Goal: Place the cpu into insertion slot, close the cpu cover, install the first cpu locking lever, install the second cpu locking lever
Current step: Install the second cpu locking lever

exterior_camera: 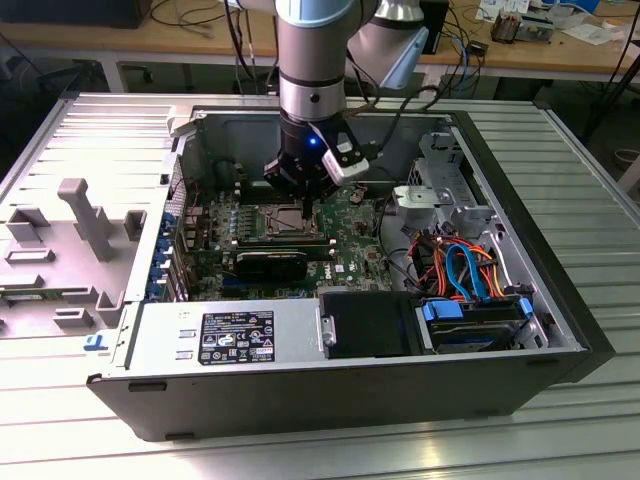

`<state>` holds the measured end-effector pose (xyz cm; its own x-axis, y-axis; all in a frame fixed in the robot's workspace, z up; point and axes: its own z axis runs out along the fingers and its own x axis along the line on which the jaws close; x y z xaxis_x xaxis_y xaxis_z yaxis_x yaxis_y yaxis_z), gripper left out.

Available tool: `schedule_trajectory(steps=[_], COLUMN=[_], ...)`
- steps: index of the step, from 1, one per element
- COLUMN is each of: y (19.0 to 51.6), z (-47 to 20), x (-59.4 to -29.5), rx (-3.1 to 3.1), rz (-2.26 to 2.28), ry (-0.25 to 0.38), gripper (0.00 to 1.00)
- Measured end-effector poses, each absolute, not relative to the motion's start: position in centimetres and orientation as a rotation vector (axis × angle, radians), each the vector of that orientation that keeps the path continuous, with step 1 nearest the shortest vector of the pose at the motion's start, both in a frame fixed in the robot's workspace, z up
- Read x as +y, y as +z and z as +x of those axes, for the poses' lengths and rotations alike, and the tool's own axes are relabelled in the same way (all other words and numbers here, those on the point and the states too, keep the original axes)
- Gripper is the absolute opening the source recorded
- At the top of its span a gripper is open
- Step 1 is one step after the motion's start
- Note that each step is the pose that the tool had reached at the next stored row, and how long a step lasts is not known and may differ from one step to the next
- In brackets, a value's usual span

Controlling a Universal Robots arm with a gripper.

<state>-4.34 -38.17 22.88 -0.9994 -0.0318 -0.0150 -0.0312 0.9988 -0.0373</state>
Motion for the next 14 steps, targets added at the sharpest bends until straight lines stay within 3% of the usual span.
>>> schedule_trajectory(steps=[9,14], y=[22.8,22.8], z=[-4.2,-4.2], x=[-40.5,-41.9], rx=[3.126,3.124], rz=[-0.048,-0.047], ry=[-0.057,0.06], gripper=[0.11,0.11])
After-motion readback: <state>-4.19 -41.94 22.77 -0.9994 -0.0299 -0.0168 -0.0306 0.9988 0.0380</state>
